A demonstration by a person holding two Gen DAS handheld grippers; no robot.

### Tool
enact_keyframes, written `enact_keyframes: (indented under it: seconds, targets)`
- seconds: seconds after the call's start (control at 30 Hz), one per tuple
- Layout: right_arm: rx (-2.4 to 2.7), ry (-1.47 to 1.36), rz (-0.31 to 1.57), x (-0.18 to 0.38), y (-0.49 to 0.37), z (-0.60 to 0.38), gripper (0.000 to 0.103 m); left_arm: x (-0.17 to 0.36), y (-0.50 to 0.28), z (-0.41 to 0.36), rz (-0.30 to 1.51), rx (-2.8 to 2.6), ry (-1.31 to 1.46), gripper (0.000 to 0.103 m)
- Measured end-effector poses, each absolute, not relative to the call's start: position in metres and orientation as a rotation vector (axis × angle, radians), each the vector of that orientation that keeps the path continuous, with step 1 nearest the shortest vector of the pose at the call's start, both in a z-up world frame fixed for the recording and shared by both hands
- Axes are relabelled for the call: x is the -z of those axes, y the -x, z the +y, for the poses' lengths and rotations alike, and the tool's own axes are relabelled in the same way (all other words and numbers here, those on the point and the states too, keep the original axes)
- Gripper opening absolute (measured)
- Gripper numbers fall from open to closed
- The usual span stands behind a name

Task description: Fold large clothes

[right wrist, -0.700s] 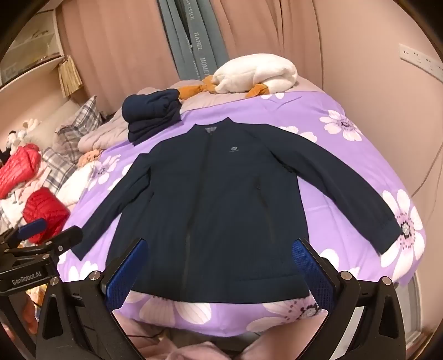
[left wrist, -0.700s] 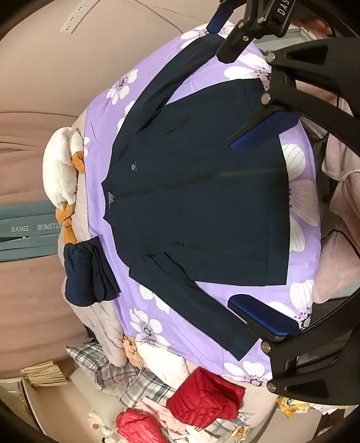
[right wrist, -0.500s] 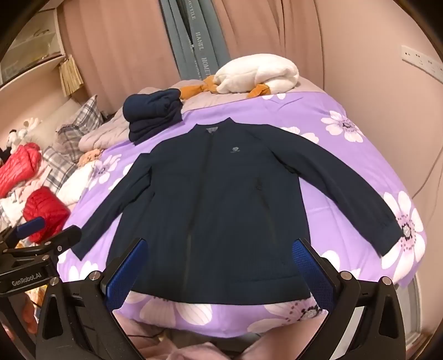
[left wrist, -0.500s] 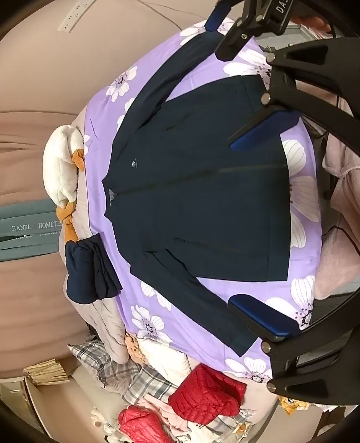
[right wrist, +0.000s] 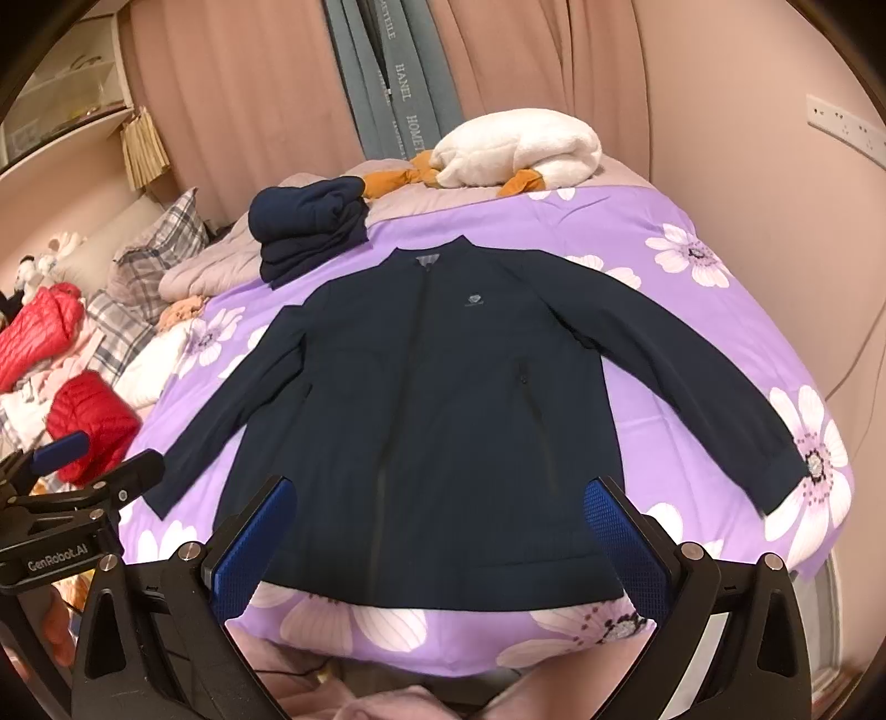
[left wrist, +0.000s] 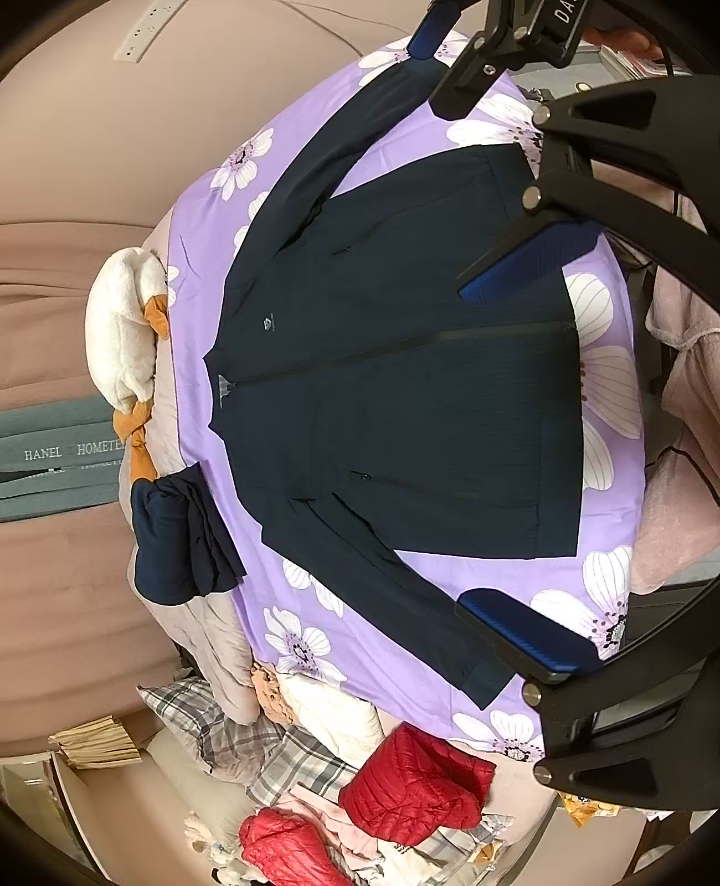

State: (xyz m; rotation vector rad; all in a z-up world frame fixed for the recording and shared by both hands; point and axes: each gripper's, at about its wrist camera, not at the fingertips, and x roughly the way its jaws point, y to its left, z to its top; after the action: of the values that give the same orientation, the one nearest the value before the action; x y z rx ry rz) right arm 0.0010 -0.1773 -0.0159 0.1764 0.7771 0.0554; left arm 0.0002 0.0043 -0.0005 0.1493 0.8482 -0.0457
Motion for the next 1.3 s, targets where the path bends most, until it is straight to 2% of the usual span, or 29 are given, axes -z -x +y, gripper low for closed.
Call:
enact_keyframes:
  seconds: [1.3]
  targets:
    - [-0.068, -0.181, 0.775, 0.0202, -0.0027, -0.173, 0.103, -0.0007, -0.0008, 0.0066, 0.841, 0.037, -0.157, 0.103]
